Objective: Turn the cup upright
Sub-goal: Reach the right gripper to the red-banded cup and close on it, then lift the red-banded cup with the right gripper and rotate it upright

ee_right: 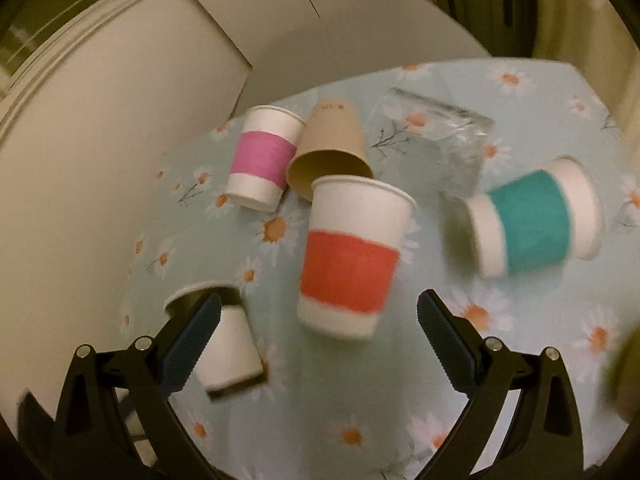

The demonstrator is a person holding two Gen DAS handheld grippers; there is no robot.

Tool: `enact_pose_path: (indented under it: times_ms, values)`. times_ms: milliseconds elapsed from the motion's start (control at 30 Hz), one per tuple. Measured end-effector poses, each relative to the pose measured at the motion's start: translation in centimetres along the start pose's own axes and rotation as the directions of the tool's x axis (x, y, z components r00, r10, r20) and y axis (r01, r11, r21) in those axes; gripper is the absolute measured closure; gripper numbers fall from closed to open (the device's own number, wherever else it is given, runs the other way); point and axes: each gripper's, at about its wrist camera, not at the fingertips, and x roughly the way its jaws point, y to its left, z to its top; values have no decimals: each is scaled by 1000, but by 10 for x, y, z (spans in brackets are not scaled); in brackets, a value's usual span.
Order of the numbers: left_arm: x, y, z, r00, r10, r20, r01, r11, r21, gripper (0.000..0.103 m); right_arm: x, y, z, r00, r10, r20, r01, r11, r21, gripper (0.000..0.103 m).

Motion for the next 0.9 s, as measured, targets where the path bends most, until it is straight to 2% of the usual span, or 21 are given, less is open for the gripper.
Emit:
enact_pose_path:
  times_ms: [67,167,333,567,700,900]
  values:
    - [4,3,-2,1000,-12,-22,12,1000,-9,23,10,3,8,999,-34,-12,34,999,-9,7]
    - [2,3,-3,999,-30,-27,30,1000,-9,23,25,2,15,996,-76,-46,76,997,-3,14]
    - [3,3,-4,999,-35,-24,35,999,0,23,39,-1,17,988,-137,-72,136,990,-21,36]
    - [0,4,-7,1000,-14,-23,15,999,30,23,25,-5,8,988,-135,-72,134,991,-26,37]
    - [-9,7,-8,1000,-16,0,16,1000,26,23,4,-11,-11,993,-90,-73,88,996,-26,37]
    - [-14,4,-17,997,-74,-30,74,997,0,23,-37,-17,-54,998,-20,-67,17,999,-47,37]
